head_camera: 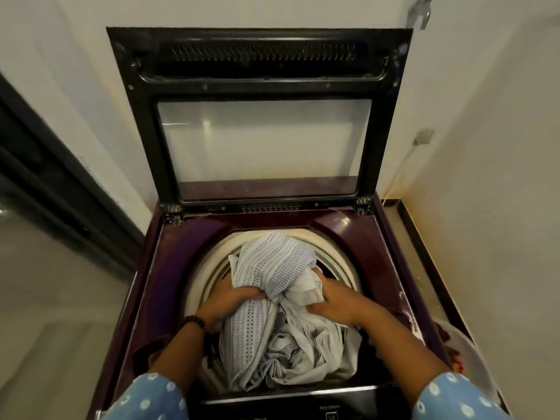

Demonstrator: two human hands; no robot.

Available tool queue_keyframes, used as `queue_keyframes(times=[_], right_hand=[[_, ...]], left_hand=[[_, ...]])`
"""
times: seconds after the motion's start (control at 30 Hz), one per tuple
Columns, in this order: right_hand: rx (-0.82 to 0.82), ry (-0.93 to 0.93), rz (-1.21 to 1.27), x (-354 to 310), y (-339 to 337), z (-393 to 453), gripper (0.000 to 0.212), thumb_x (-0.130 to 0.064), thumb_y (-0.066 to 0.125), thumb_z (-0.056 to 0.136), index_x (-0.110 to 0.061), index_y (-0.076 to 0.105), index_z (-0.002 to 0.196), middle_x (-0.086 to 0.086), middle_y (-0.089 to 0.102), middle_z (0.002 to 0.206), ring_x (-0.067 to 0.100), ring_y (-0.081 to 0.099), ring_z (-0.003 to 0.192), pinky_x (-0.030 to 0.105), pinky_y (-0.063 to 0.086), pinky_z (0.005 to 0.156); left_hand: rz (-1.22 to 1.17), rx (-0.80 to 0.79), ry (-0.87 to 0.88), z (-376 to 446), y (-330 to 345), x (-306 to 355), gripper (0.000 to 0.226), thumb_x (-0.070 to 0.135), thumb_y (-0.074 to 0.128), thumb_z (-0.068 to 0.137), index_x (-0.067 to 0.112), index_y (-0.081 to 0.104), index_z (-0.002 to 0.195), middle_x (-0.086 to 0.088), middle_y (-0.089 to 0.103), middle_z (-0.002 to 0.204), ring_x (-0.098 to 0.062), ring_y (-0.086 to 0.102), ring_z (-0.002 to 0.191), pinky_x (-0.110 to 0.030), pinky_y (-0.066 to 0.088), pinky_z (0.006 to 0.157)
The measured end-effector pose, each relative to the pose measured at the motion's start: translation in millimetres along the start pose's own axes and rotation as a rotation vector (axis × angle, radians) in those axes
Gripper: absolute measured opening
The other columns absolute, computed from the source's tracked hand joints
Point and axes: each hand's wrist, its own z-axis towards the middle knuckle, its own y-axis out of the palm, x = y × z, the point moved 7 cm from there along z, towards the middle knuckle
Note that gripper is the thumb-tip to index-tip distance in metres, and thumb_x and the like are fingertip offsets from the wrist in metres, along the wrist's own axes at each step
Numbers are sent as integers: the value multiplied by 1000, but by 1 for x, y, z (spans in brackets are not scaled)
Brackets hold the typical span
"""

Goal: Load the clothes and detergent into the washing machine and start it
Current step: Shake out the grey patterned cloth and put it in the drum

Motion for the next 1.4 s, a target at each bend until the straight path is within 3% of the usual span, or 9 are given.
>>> queue_keyframes(times=[0.1,0.23,0.43,0.57,0.7,0.97,1.1,1.23,1.4], right_hand=[[-44,78,-36,15,20,17,87,-30,62,90,-24,4,155,9,43,148,25,47,130,20,35,94],[-95,158,-90,29,38,39,78,-25,58,92,-15,11,153,15,46,145,31,50,126,30,41,101],[-127,267,-88,44,60,62,75,-26,55,96,-14,9,154,16,40,149,31,47,129,31,38,101],[-166,392,-80,61,76,73,72,-25,59,93,-14,19,152,15,39,148,30,46,131,32,39,103],[-220,545,-82,70,81,77,57,-25,51,97,-9,30,147,17,43,145,32,46,130,36,39,104],[-345,395,-125,59,104,76,62,-36,60,92,-12,39,145,14,40,148,33,44,131,36,38,105],[-292,335,-131,55,93,74,79,-40,70,85,-20,29,150,13,45,144,30,48,128,34,42,102],[-231,258,-209,46,85,72,102,-42,78,75,-32,12,152,14,35,147,35,42,131,43,43,103],[-216,216,-375,39,81,68,109,-49,77,73,-34,3,152,11,25,153,37,32,136,49,36,107]], left_hand=[[89,-62,-106,14,6,-19,55,22,73,56,19,63,110,-6,73,102,-22,69,92,-29,53,73],[165,-113,-173,34,6,-40,55,25,70,55,17,63,109,-8,72,102,-19,68,90,-25,51,69],[183,-148,-221,69,0,-75,81,40,76,45,21,60,122,-3,69,113,-20,65,105,-39,51,96],[194,-179,-247,77,6,-85,64,21,83,67,18,57,125,0,66,112,-12,63,97,-25,52,87],[332,-85,-205,82,2,-98,122,52,77,39,16,33,147,-3,54,135,-20,53,122,-26,41,98],[822,-328,-299,81,24,-124,124,39,81,73,8,-12,149,-13,9,159,-28,17,147,-34,22,118],[808,-249,-283,84,19,-117,149,66,78,38,19,-3,153,-14,28,154,-29,39,136,-42,40,108],[1038,-267,-257,74,22,-107,131,49,83,66,24,-11,153,-18,-7,160,-38,6,147,-49,21,118],[1313,-288,-219,62,36,-91,122,54,77,72,30,-11,153,-10,-17,161,-35,-13,147,-72,11,109]])
